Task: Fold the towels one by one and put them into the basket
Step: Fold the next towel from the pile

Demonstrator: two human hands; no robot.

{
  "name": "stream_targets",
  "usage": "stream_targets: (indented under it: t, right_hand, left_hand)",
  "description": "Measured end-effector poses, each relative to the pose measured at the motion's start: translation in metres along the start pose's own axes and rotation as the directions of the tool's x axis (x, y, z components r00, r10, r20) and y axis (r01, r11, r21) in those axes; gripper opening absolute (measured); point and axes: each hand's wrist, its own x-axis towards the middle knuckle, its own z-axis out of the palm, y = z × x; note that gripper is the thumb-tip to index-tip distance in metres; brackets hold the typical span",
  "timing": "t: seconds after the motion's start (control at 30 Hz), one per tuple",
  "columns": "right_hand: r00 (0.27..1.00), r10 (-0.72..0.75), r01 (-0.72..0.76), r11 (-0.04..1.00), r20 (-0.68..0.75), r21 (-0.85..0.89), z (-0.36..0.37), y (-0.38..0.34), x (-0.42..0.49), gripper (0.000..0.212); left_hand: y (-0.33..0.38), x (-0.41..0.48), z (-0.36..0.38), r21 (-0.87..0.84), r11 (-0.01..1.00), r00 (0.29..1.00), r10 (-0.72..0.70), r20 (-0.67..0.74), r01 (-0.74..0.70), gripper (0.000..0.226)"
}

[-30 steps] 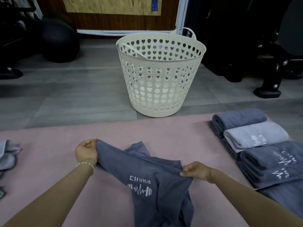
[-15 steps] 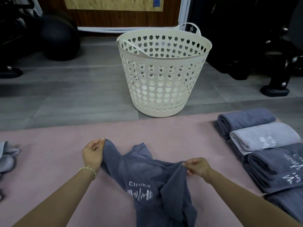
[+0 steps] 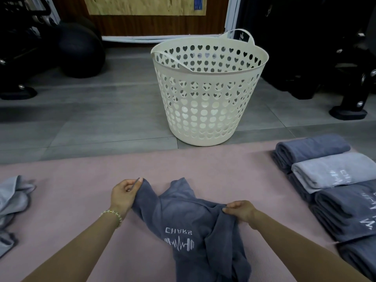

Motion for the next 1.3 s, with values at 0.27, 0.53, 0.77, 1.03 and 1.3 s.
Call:
stream_targets:
  t: [0.27, 0.53, 0.77, 1.03, 1.3]
  right_hand:
    - [0.993, -0.041, 0.034, 0.997, 0.109, 0.064, -0.008, 0.007, -0.004, 0.016]
    - [0.986, -0.161, 0.162, 0.987, 0.047, -0.012, -0.004, 0.014, 0.005, 0.005]
    - [0.909, -0.384, 0.414, 0.878, -0.166, 0.240, -0.017, -0.048, -0.022, 0.005]
    - [0.756, -0.588, 0.654, 0.661, -0.288, 0.368, -0.091, -0.207, -0.094, 0.064]
    - [0.467, -0.714, 0.869, 0.479, -0.522, 0.122, -0.123, -0.320, -0.165, 0.024]
  left_hand:
    - [0.002, -0.001, -0.001, 0.034, 0.999, 0.999, 0.032, 0.024, -0.033, 0.015]
    - [0.010, -0.004, -0.004, 0.044, 0.998, 0.999, 0.035, 0.003, -0.035, 0.018]
    - [0.046, 0.002, -0.010, -0.030, 0.996, 0.995, 0.080, -0.065, -0.082, 0.016]
    - [0.199, 0.038, -0.045, -0.354, 0.908, 0.971, 0.177, -0.161, -0.224, 0.027]
    - [0.346, 0.009, -0.074, -0.373, 0.835, 0.911, 0.331, -0.246, -0.404, 0.021]
